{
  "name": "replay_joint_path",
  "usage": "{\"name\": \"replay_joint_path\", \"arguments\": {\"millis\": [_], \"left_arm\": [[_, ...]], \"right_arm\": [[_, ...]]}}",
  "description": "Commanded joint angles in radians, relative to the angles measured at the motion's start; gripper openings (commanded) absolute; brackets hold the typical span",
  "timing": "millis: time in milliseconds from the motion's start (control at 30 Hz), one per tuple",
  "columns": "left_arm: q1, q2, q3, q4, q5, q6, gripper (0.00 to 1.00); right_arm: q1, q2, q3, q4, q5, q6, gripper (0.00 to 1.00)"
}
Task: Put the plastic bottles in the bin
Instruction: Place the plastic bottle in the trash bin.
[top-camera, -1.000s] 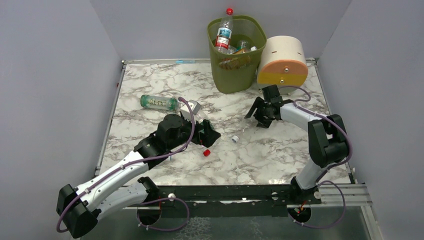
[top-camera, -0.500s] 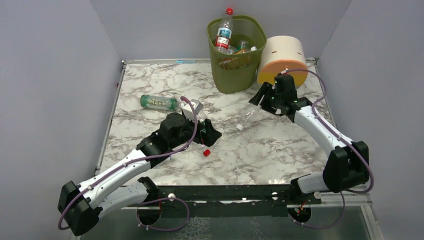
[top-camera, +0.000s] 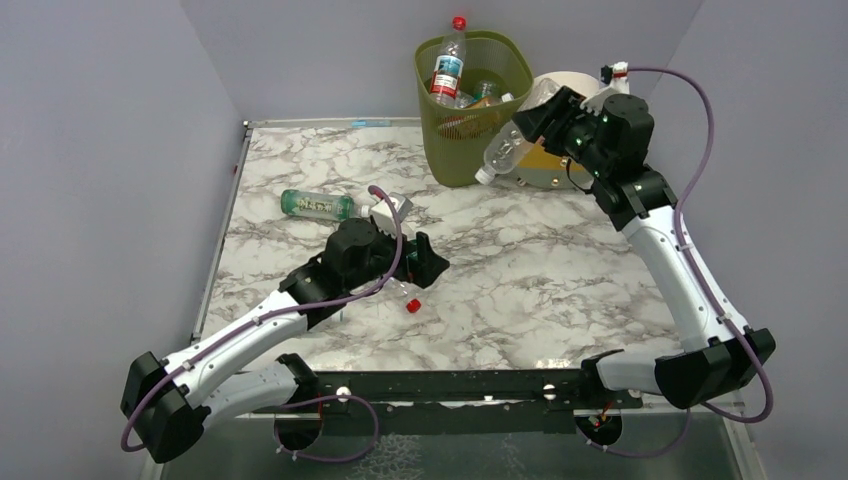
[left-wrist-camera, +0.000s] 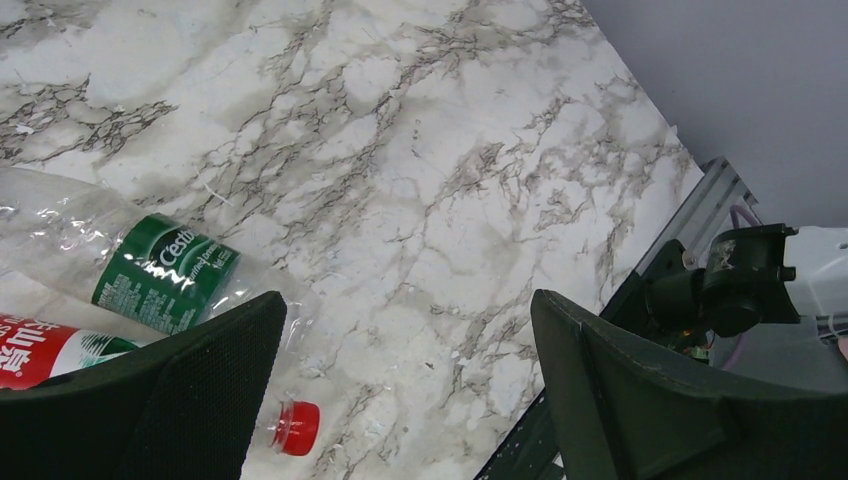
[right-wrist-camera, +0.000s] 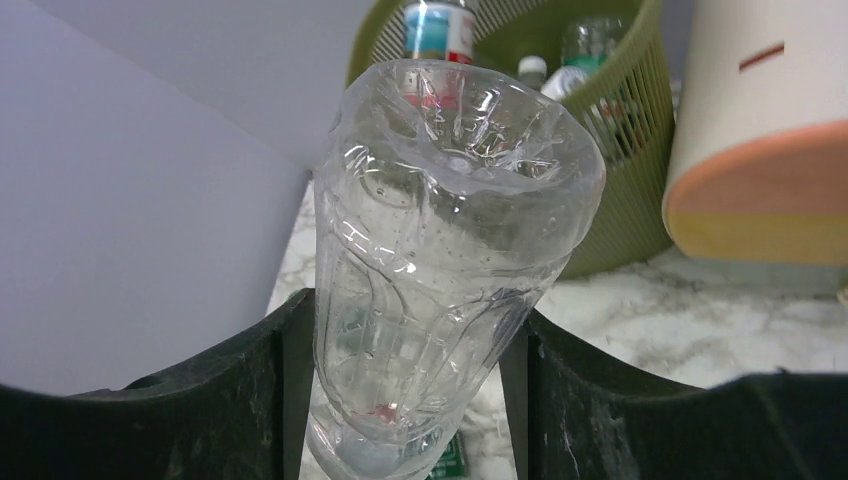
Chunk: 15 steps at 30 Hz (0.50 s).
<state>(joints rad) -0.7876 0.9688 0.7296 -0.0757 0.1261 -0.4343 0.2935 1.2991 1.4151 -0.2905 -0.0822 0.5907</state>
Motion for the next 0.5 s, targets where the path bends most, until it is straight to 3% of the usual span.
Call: {"name": "replay_joint_path", "arguments": {"millis": [0,467], "left_arm": [[-0.002,0.001,0.042,0.012,0.024,0.014,0.99],[-0.002,-0.018,0.048,-0.015,0.007,0.009,0.99]], "right_arm": [[0.001,0.002,0.070,0.157,0.048,-0.039,0.52],[0.001,0.187,0.207,0.551,0.246,-0.099,0.53]]}}
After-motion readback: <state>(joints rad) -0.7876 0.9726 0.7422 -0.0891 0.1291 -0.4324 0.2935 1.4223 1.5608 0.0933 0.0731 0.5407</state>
